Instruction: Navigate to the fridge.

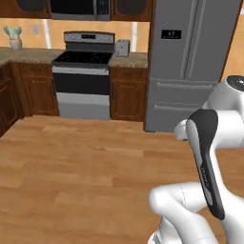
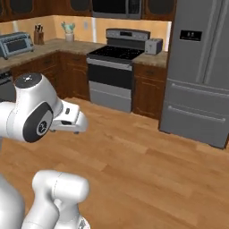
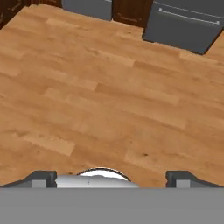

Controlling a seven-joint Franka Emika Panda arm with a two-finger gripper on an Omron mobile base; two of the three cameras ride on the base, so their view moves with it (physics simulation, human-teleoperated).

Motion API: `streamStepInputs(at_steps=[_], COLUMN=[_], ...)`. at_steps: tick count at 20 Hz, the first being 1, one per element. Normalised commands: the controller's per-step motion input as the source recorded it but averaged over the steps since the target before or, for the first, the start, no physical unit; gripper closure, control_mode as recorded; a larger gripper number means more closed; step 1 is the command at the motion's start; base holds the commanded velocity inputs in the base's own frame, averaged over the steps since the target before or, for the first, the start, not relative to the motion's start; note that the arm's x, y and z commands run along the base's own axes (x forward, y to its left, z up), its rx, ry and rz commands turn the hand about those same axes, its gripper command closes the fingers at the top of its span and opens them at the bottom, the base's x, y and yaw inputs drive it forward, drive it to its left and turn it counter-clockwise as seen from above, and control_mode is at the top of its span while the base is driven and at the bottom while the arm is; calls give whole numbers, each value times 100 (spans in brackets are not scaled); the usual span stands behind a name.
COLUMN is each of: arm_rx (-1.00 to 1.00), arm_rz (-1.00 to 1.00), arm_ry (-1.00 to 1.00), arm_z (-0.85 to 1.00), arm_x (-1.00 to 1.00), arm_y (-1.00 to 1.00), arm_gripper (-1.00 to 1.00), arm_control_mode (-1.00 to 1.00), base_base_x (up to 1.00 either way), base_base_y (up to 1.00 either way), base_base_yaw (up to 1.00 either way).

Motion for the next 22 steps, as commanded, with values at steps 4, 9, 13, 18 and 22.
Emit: streamStepInputs(at_steps=[4, 9, 13, 18, 22], arm_rx=[0, 0, 0, 0, 0], arm_rz=[0, 0, 0, 0, 0], arm_ry=[0, 0, 0, 0, 0], arm_z=[0, 0, 0, 0, 0], arm_x=[0, 0, 0, 0, 0], arm_y=[0, 0, 0, 0, 0], arm_gripper=[-100, -100, -100, -100, -100], arm_control_mode=[100, 100, 100, 100, 100], base_base_x=[79, 100, 100, 100, 100], base_base_y=[-42, -3, -4, -41, -33], base_base_yaw=[-54, -24, -18, -20, -22])
